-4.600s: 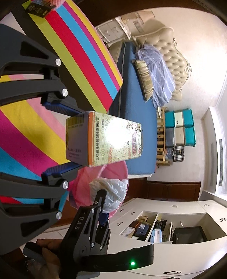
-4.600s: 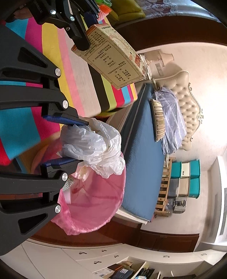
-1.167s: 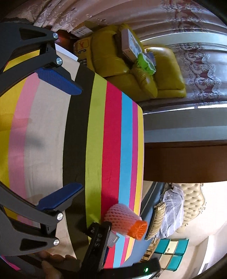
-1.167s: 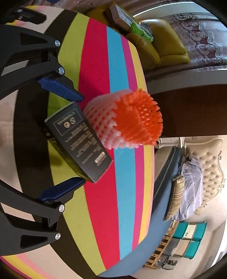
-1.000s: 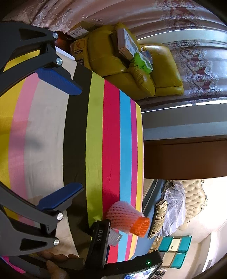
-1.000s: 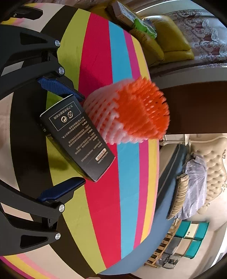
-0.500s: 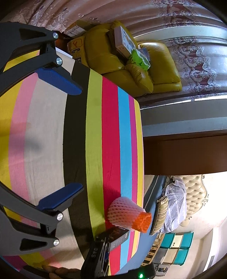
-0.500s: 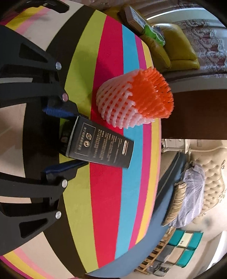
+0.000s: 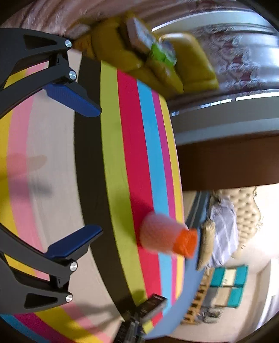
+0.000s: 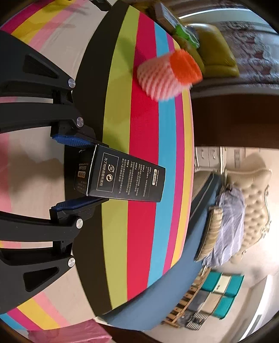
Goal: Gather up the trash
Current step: 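Grasp the black box with the right tool, then the pink foam net with the left tool, then carry the black box and pink foam net to the pink wastebasket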
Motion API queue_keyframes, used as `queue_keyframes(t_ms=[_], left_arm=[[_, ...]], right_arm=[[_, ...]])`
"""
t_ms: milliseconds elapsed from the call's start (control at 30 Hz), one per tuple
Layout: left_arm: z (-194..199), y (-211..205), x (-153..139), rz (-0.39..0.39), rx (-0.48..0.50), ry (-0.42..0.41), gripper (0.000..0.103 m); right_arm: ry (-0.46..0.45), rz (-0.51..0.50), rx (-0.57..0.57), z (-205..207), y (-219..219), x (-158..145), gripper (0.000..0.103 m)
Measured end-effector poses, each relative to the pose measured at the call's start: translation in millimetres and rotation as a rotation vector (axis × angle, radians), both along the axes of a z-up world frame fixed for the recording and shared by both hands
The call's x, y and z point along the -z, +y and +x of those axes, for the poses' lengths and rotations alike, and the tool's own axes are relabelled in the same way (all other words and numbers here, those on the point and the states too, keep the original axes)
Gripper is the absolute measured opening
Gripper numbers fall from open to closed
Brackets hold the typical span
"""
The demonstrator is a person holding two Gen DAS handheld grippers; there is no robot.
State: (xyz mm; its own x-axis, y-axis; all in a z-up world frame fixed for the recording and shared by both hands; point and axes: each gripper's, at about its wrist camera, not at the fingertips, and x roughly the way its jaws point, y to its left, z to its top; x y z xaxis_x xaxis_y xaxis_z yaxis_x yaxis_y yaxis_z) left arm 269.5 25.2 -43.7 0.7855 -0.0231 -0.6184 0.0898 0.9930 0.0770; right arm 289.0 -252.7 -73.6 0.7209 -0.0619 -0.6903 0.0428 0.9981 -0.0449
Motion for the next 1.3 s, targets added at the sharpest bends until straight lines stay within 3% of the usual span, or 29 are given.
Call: queue_keyframes(t_ms=[67, 267, 500, 533, 633, 700, 767, 1100, 1300], left_arm=[[13.3, -15.3, -4.1, -0.034, 0.02, 0.022, 0.098], [65.3, -70.9, -9.9, -0.025, 0.052, 0.032, 0.098], [126.7, -112.6, -0.4, -0.03, 0.005, 0.053, 0.098], [133.0, -115.3, 1.1, -0.031, 0.0, 0.058, 0.094], [142.5, -120.4, 6.7, -0.053, 0.024, 0.105, 0.055], [133.6, -120.1, 3.9, -0.063, 0.025, 0.076, 0.043], [118.8, -115.8, 0.7, -0.087, 0.04, 0.06, 0.04], [11.7, -93.9, 0.5, -0.139, 0.068, 0.011, 0.039], [-33.5, -91.4, 0.2, -0.129, 0.073, -0.007, 0.039]], right_arm=[[-0.008, 0.011, 0.019, -2.7, -14.0, -0.9, 0.04], [0.002, 0.106, 0.058, -2.6, -42.8, 2.2, 0.04], [-0.013, 0.067, 0.019, -4.7, -32.5, 0.0, 0.04], [-0.014, 0.065, 0.016, -5.6, -31.4, 0.4, 0.04], [-0.015, 0.066, 0.006, -5.6, -30.2, 0.2, 0.04], [-0.013, 0.074, -0.001, -5.7, -30.7, 0.4, 0.04], [-0.004, 0.082, -0.011, -4.3, -30.8, 1.4, 0.04], [0.03, 0.08, -0.062, -4.8, -24.7, 3.7, 0.04], [-0.007, 0.032, -0.089, -30.0, -16.6, 0.2, 0.04]])
